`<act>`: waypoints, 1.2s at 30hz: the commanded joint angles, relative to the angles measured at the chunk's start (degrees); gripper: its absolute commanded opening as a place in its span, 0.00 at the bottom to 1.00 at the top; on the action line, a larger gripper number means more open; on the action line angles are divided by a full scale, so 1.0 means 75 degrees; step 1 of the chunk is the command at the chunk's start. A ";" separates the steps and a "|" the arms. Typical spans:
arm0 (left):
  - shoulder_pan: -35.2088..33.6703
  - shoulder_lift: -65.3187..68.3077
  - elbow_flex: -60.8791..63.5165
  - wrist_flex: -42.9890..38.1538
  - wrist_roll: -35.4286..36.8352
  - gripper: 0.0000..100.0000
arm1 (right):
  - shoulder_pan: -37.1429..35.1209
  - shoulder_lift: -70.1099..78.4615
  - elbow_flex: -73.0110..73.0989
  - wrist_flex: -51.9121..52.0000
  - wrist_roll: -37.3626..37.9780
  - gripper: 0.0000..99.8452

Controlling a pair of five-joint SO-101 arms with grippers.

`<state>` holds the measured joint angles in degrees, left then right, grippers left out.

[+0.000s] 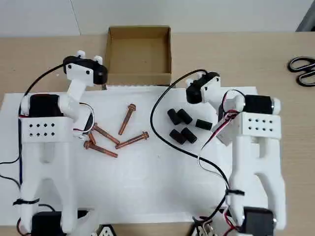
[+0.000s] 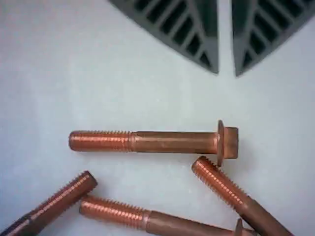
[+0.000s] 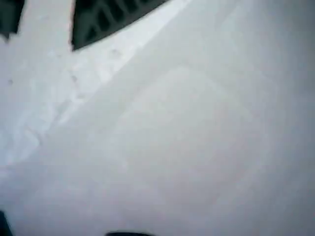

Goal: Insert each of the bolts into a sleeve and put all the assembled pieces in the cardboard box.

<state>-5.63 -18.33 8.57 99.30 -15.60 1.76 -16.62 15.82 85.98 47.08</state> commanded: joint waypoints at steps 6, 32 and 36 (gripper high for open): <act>-0.0035 -0.0012 -0.0346 0.0047 -0.0305 0.10 | -0.0346 0.0264 -0.0035 -0.0076 0.0821 0.08; 0.0223 0.0023 -0.0334 0.0059 -0.0270 0.10 | -0.1096 0.2174 -0.0105 -0.2034 0.0774 0.17; 0.0340 0.0023 -0.0334 0.0047 -0.0270 0.10 | -0.1084 0.2925 -0.0821 -0.1975 0.0774 0.17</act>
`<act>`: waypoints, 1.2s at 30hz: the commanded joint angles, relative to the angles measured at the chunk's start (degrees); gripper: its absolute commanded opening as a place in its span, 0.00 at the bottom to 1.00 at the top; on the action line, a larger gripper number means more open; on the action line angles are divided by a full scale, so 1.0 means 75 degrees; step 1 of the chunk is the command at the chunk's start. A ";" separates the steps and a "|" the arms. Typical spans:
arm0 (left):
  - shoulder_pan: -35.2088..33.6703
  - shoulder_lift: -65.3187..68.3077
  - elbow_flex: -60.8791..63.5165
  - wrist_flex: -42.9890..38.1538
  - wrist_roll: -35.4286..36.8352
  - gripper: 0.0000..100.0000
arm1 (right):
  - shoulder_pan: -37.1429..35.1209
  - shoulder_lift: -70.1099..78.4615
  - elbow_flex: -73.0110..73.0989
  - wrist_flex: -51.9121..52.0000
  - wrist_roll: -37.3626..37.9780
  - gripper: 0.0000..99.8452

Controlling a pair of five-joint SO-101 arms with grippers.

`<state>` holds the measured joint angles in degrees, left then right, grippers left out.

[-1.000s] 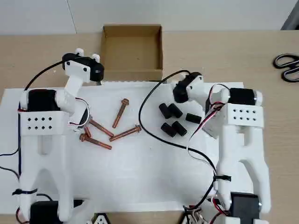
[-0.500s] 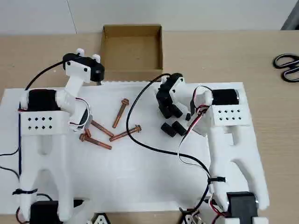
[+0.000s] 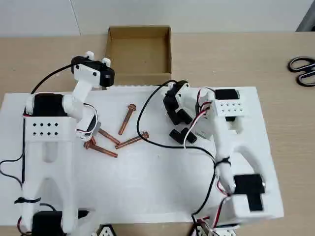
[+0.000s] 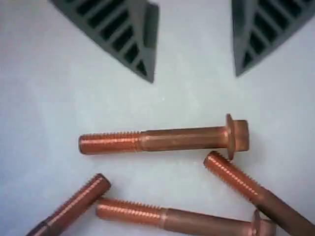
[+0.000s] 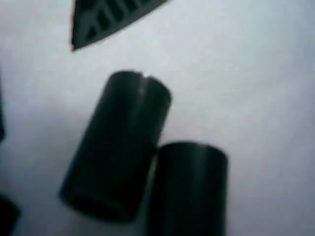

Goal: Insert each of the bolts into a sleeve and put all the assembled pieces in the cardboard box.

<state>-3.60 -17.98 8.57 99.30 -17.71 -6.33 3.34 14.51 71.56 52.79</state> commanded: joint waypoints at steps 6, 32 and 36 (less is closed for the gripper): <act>0.0070 0.0000 -0.0334 0.0035 -0.0012 0.10 | 0.0076 0.1096 -0.1383 -0.0041 0.0059 0.17; 0.0070 -0.0047 -0.0322 0.0082 0.0035 0.10 | 0.0393 0.2069 -0.1782 -0.0135 0.0281 0.06; 0.0070 0.0000 -0.0311 0.0082 0.0070 0.10 | 0.0393 0.2069 -0.1770 -0.0135 0.0281 0.05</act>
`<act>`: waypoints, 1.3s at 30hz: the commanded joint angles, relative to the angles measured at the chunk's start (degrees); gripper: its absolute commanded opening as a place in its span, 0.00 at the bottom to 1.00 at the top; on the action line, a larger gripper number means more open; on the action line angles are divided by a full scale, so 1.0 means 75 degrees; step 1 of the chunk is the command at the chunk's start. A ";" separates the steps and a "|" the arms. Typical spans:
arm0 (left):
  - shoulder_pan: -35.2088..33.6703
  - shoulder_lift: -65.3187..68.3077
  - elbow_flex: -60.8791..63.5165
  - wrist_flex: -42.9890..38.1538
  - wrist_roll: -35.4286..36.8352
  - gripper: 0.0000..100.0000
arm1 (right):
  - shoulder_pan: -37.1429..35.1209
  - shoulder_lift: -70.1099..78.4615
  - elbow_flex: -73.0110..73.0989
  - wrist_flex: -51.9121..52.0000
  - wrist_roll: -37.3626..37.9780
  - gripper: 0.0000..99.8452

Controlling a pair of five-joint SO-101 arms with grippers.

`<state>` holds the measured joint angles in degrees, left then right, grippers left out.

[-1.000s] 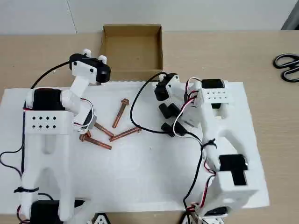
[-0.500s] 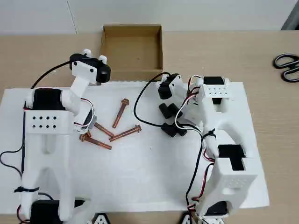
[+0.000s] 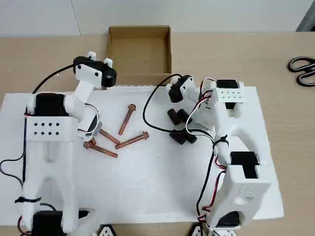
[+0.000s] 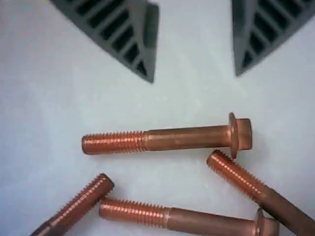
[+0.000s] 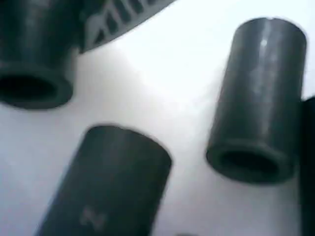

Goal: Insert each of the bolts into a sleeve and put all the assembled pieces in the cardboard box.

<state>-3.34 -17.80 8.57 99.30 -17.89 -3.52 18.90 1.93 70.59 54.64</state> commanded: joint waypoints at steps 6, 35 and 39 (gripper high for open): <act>0.0047 -0.0023 0.0182 0.0035 0.0258 0.10 | 0.0041 -0.0064 -0.0141 0.0041 -0.0375 0.00; 0.0715 0.3763 -0.2163 -0.0234 0.1911 0.01 | 0.2608 -0.0076 -0.2040 0.3616 -0.3528 0.01; 0.1207 0.4911 -0.3663 0.0047 0.2075 0.01 | 0.2643 -0.0076 -0.2040 0.3628 -0.3516 0.01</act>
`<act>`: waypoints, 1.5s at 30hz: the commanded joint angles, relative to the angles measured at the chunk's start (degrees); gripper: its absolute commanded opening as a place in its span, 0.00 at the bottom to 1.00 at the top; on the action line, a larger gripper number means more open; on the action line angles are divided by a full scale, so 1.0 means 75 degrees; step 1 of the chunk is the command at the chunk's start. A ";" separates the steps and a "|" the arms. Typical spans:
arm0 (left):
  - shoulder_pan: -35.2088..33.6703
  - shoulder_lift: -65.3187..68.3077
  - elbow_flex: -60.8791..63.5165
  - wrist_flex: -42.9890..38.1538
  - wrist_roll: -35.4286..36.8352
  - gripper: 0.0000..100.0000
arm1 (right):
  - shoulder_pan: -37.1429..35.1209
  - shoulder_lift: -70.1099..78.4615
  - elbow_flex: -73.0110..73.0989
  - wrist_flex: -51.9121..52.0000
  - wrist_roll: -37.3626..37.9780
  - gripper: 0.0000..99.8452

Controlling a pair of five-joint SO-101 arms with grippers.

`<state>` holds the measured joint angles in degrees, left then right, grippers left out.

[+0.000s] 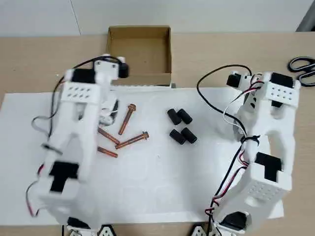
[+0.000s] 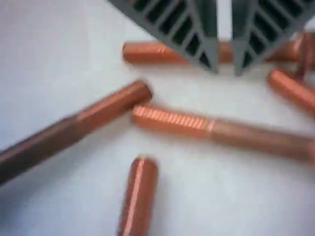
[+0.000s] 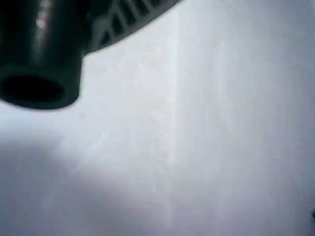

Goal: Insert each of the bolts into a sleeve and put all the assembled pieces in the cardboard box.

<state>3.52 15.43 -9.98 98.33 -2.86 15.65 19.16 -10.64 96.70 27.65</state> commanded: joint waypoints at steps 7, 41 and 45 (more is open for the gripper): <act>0.0668 0.1395 -0.3007 0.0234 0.0340 0.04 | 0.0088 -0.0111 -0.0363 0.0123 0.0105 0.01; 0.0762 0.5005 -0.5515 0.0211 0.0363 0.03 | 0.0088 -0.0111 -0.0363 0.0100 0.0246 0.01; 0.0750 0.4935 -0.5550 0.0281 0.0352 0.01 | 0.0064 -0.0135 -0.0399 0.0123 0.0234 0.01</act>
<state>9.32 53.23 -49.71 99.38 -0.04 15.91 19.16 -10.81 96.70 29.23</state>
